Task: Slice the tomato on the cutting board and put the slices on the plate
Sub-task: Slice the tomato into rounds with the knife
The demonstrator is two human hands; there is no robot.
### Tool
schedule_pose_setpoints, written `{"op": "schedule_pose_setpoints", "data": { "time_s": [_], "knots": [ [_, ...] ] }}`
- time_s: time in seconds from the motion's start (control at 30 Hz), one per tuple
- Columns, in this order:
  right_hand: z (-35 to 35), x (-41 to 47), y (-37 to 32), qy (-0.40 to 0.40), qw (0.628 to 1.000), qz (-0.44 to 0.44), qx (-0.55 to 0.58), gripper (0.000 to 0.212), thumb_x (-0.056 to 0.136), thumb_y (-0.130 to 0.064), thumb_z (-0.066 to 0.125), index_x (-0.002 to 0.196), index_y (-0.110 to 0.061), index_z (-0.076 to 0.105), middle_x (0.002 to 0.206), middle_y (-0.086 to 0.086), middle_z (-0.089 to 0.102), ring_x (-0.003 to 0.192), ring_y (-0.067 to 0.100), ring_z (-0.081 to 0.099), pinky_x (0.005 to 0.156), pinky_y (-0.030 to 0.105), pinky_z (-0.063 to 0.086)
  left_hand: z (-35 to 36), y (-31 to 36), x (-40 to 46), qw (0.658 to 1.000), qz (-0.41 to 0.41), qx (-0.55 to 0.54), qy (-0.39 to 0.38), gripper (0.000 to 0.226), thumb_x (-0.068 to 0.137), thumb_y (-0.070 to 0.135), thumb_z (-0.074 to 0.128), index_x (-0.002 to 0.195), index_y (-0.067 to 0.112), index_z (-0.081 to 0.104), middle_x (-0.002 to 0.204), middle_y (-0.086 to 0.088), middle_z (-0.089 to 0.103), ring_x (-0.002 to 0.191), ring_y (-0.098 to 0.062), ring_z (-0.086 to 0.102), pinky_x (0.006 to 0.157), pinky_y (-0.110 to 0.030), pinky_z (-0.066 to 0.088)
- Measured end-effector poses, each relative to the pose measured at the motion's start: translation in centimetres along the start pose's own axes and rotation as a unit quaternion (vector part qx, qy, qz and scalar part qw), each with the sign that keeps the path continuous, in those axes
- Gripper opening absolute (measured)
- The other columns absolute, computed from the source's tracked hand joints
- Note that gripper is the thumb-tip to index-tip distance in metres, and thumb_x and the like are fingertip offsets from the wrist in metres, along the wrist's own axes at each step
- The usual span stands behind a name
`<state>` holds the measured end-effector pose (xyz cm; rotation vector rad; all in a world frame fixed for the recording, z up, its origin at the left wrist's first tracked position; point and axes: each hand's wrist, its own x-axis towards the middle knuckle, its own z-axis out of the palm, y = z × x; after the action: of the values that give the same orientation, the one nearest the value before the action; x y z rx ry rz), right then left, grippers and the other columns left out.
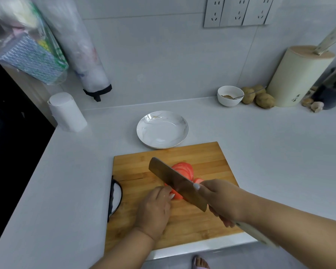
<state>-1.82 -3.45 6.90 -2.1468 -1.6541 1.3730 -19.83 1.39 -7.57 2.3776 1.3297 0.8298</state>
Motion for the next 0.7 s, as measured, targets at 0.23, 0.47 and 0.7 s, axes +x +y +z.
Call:
{"op": "schedule_pose_setpoints", "data": {
  "time_s": [0.23,0.47,0.7],
  "knots": [
    [0.1,0.1,0.0,-0.001,1.0,0.005,-0.01,0.05,0.099,-0.055,0.025,0.077,-0.016,0.049,0.069,0.011,0.057,0.039,0.016,0.051,0.044,0.023,0.046,0.1,0.1,0.1,1.0,-0.008,0.004,-0.005,0.019,0.08,0.014,0.071,0.098,0.016,0.067,0.085,0.001,0.068,0.071,-0.013,0.063,0.059,-0.017,0.049],
    [0.5,0.7,-0.5,-0.002,0.999,-0.001,-0.042,0.05,0.098,-0.057,0.022,0.077,-0.02,0.047,0.068,0.009,0.06,0.038,0.014,0.053,0.045,0.022,0.047,0.2,-0.2,0.0,1.0,-0.005,0.002,0.013,0.019,0.077,0.011,0.073,0.095,0.014,0.067,0.081,0.0,0.068,0.067,-0.013,0.062,0.055,-0.02,0.049],
    [0.7,1.4,-0.7,0.004,0.997,-0.015,-0.078,0.055,0.097,-0.06,0.021,0.085,-0.016,0.051,0.067,0.008,0.061,0.039,0.012,0.055,0.043,0.019,0.045,0.4,-0.4,0.0,1.0,0.004,-0.002,0.03,0.022,0.088,0.028,0.05,0.095,0.015,0.066,0.079,0.0,0.066,0.065,-0.013,0.06,0.052,-0.023,0.05]
  ]
}}
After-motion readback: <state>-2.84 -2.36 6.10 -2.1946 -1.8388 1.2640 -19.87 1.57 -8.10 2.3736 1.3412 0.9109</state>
